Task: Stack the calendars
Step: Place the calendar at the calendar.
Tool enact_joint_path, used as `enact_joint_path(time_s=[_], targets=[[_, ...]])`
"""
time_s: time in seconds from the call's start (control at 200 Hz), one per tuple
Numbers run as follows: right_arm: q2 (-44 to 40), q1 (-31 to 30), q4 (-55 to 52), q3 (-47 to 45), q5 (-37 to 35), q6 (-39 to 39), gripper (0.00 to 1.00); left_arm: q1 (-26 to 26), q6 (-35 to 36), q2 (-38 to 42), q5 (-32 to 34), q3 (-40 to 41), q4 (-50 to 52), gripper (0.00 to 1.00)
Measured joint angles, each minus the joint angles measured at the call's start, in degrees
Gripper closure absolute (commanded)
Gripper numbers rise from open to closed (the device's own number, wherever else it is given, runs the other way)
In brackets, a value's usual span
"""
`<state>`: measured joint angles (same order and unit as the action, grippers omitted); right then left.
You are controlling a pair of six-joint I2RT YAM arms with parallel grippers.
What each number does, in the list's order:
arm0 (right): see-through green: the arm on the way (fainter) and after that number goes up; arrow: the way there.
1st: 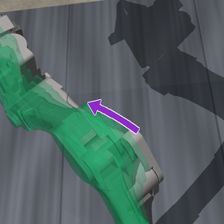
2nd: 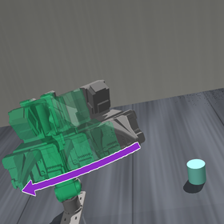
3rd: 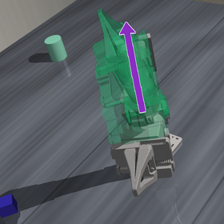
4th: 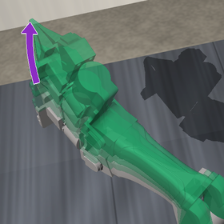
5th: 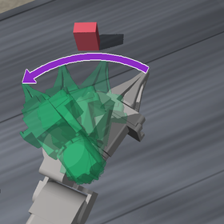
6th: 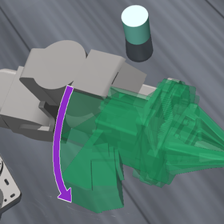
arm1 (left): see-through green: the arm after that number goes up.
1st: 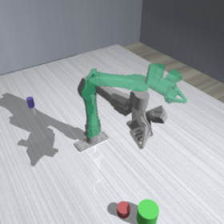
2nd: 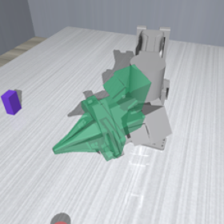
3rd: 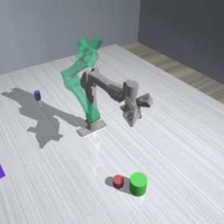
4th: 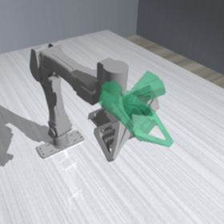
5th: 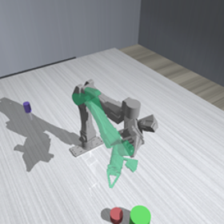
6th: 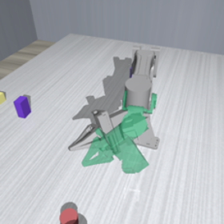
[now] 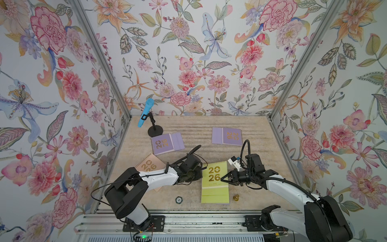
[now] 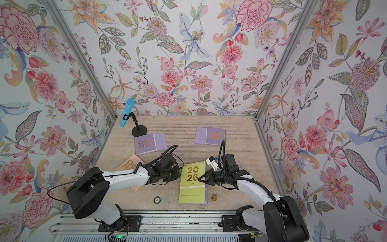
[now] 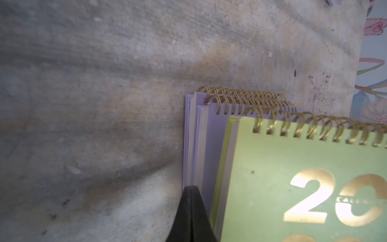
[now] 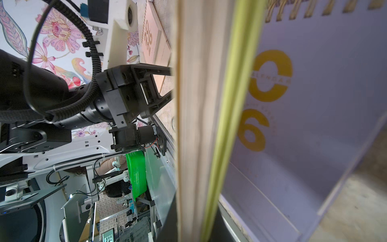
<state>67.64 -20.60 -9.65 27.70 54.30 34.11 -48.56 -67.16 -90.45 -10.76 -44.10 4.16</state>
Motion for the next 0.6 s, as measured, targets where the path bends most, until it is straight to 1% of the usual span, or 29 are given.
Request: enact_joint_path(time_s=[0.285,0.49,0.6], targets=[[2.91,0.00,0.07,0.70,0.15,-1.60,0.96,-0.31,-0.42,-0.96,-0.79,0.00,-0.02,1.00],[4.50,0.00,0.44,1.07,0.39,-2.38,0.88,-0.55,-0.81,-0.96,-0.79,0.00,-0.04,1.00],[4.50,0.07,0.44,1.07,0.31,-2.43,0.85,-0.63,-0.85,-0.96,-0.79,0.00,-0.04,1.00]])
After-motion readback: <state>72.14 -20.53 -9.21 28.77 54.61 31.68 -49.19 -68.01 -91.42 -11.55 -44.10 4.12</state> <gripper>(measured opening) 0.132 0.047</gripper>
